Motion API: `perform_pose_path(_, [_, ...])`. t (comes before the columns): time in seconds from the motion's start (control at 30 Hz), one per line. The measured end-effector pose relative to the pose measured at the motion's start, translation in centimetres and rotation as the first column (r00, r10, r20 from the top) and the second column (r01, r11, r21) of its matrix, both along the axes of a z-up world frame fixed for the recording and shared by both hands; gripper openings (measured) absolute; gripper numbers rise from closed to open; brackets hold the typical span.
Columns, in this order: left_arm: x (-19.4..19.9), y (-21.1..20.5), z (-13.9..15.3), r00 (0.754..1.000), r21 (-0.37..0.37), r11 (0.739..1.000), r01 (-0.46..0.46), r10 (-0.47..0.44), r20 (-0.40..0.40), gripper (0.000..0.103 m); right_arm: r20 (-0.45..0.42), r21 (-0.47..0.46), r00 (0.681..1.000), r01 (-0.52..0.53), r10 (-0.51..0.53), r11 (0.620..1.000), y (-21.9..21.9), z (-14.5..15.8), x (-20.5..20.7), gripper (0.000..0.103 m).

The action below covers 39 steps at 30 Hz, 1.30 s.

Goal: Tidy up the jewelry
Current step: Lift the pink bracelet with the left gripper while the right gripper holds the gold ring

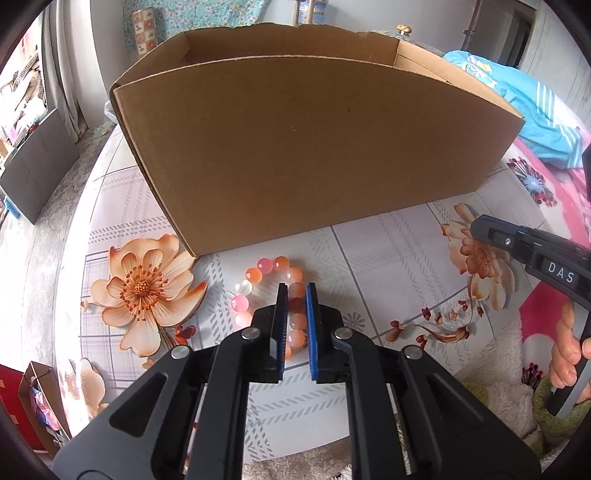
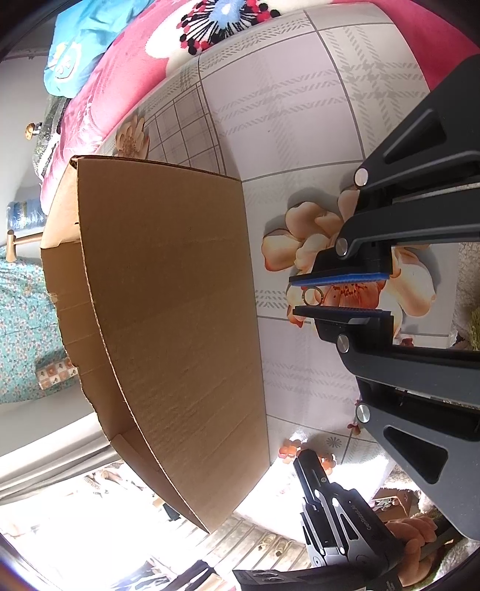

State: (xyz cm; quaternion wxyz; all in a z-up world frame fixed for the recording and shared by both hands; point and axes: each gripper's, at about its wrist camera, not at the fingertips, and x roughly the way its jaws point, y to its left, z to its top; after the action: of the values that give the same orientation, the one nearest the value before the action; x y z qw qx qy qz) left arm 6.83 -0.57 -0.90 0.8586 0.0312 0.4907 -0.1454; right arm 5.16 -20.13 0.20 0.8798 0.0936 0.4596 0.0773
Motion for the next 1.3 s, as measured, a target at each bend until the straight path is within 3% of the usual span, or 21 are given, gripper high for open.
perform_pose_path(1.3, [0.3,0.1,0.1,1.0,0.0,1.0,0.005,-0.005,-0.017,0.008,-0.032,-0.016,0.999,-0.025,0.024,1.0,2.4,-0.8,1.7,0.011])
